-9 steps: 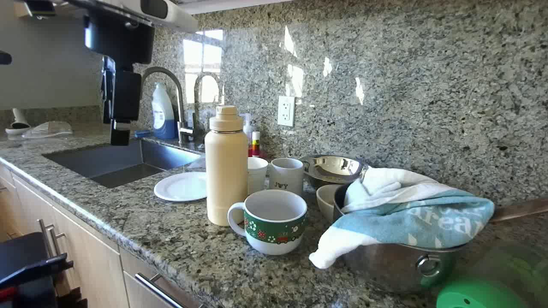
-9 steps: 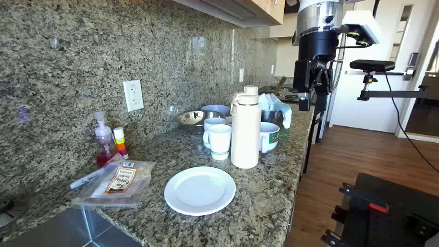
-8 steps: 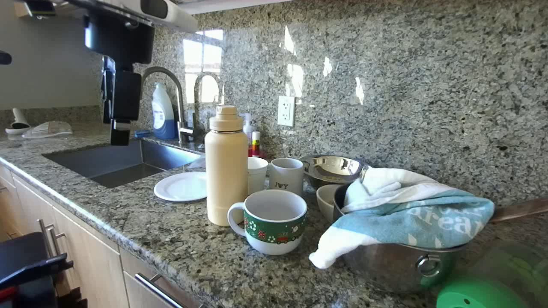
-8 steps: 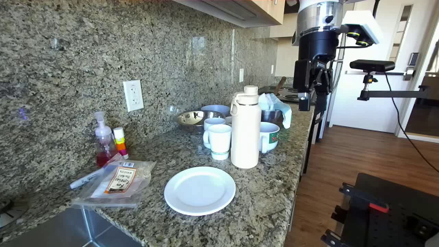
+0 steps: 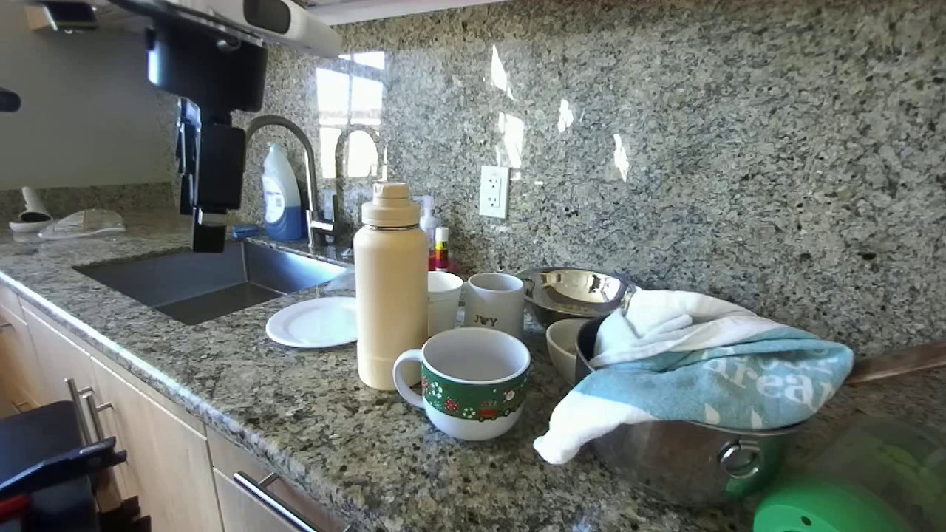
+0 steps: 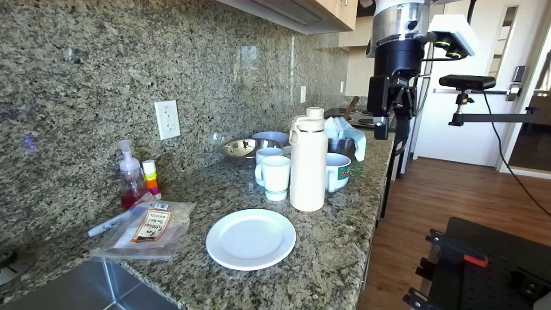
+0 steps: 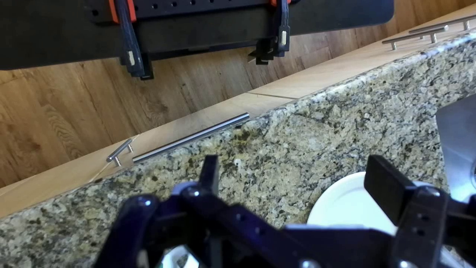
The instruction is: Use the towel to wipe the plate
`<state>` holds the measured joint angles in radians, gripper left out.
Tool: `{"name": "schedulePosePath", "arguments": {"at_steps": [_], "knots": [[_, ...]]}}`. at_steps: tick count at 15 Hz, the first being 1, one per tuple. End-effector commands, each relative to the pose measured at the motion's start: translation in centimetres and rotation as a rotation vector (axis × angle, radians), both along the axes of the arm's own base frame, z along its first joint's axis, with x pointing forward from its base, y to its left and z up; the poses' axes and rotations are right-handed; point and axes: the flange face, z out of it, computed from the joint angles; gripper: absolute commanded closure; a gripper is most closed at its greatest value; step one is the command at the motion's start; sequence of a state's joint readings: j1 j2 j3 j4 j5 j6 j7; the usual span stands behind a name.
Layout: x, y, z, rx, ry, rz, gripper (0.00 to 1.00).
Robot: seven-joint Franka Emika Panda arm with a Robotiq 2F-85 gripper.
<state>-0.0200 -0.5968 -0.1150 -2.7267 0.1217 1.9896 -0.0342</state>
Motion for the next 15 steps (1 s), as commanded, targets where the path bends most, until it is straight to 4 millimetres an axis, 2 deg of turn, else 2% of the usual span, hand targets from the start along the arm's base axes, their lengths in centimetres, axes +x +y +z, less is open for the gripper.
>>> {"name": "schedulePosePath", "arguments": {"at_steps": [1, 4, 8, 15], "knots": [[2.1, -1.8, -0.1, -0.025, -0.048, -0.038, 0.0], [3.8, -4.9, 0.7, -0.078, -0.121, -0.122, 0.0], [5.5, -10.1, 2.6, -0.118, -0.202, -0.253, 0.0], [11.3, -18.4, 6.1, -0.227, -0.48, -0.514, 0.0]]}}
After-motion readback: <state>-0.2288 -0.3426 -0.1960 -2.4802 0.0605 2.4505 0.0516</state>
